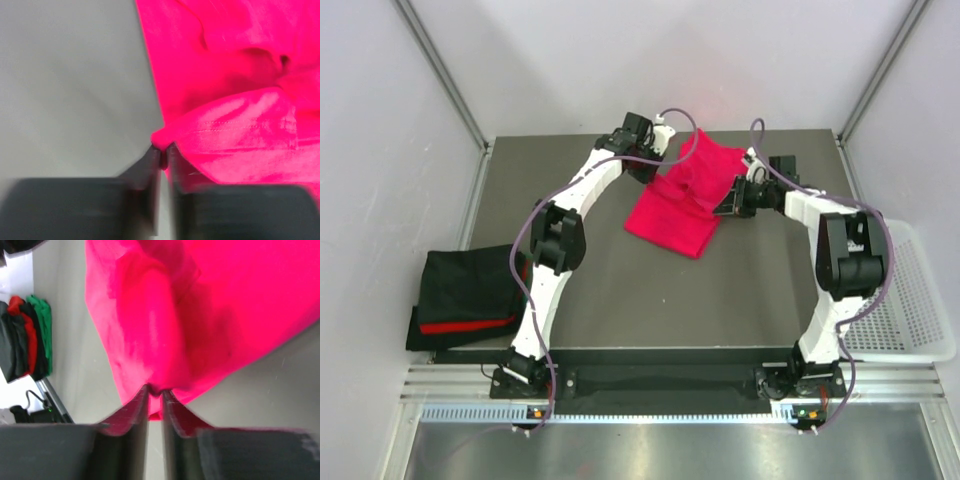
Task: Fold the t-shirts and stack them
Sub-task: Fold the tshirt
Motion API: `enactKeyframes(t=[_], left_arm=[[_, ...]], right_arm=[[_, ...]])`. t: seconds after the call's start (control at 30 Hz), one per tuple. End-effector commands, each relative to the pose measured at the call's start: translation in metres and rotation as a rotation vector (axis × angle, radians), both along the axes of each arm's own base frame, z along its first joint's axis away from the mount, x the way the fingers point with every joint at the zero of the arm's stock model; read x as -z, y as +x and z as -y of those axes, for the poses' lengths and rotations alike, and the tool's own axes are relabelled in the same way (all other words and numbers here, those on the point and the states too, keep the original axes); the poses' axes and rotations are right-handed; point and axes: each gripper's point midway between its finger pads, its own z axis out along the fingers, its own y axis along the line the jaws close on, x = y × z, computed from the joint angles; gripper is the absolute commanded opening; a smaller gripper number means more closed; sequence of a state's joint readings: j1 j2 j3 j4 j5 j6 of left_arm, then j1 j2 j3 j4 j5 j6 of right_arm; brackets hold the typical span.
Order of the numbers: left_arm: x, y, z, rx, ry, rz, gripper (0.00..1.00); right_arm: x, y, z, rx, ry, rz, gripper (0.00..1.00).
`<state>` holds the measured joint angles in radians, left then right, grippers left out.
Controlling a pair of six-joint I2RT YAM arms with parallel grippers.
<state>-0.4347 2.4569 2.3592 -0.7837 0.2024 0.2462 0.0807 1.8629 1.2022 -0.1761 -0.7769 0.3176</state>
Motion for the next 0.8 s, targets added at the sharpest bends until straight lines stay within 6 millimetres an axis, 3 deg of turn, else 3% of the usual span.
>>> enactKeyframes(t=[0.0,0.07,0.13,0.17,0.23,0.27,0.3,0.37,0.4,0.43,0.47,0.53,0.57,0.77], left_arm=[[-0.041,0.037,0.01,-0.029,-0.045,0.203,0.33],[-0.051,0.047,0.0,-0.109,-0.022,0.25,0.65],[-0.078,0.049,-0.008,-0.167,-0.031,0.297,0.74],[-0.103,0.048,-0.022,-0.226,-0.011,0.342,0.76],[-0.085,0.027,-0.034,-0.23,0.023,0.27,0.79],[-0.075,0.003,-0.04,-0.205,0.035,0.21,0.79],[-0.069,-0.009,-0.045,-0.2,0.051,0.179,0.79],[-0.049,-0.04,-0.06,-0.204,0.103,0.068,0.79],[-0.035,-0.061,-0.063,-0.181,0.102,-0.017,0.79],[-0.026,-0.072,-0.067,-0.19,0.106,-0.077,0.78],[-0.013,-0.09,-0.081,-0.209,0.135,-0.176,0.77],[0.0,-0.105,-0.083,-0.235,0.098,-0.303,0.76],[0.004,-0.117,-0.093,-0.248,0.091,-0.394,0.76],[0.016,-0.121,-0.098,-0.282,-0.125,-0.619,0.81]], right_arm=[[-0.014,0.015,-0.001,-0.033,0.028,0.049,0.21],[-0.027,0.008,-0.002,-0.035,0.038,0.069,0.24],[-0.044,-0.007,0.001,-0.016,0.036,0.098,0.29],[-0.051,-0.013,0.002,-0.01,0.039,0.106,0.34],[-0.06,-0.038,0.003,0.011,0.063,0.075,0.35],[-0.05,-0.056,0.0,0.021,0.09,0.006,0.36],[-0.06,-0.057,-0.002,0.01,0.097,0.042,0.37],[-0.048,-0.085,-0.009,0.039,0.124,-0.039,0.46],[-0.046,-0.089,-0.013,0.042,0.144,-0.037,0.48],[-0.031,-0.104,-0.017,0.066,0.167,-0.117,0.48],[-0.029,-0.113,-0.026,0.048,0.178,-0.131,0.5],[-0.022,-0.118,-0.035,0.042,0.179,-0.134,0.52],[-0.019,-0.122,-0.043,0.029,0.171,-0.146,0.54],[-0.004,-0.114,-0.056,0.052,0.201,-0.251,0.54]])
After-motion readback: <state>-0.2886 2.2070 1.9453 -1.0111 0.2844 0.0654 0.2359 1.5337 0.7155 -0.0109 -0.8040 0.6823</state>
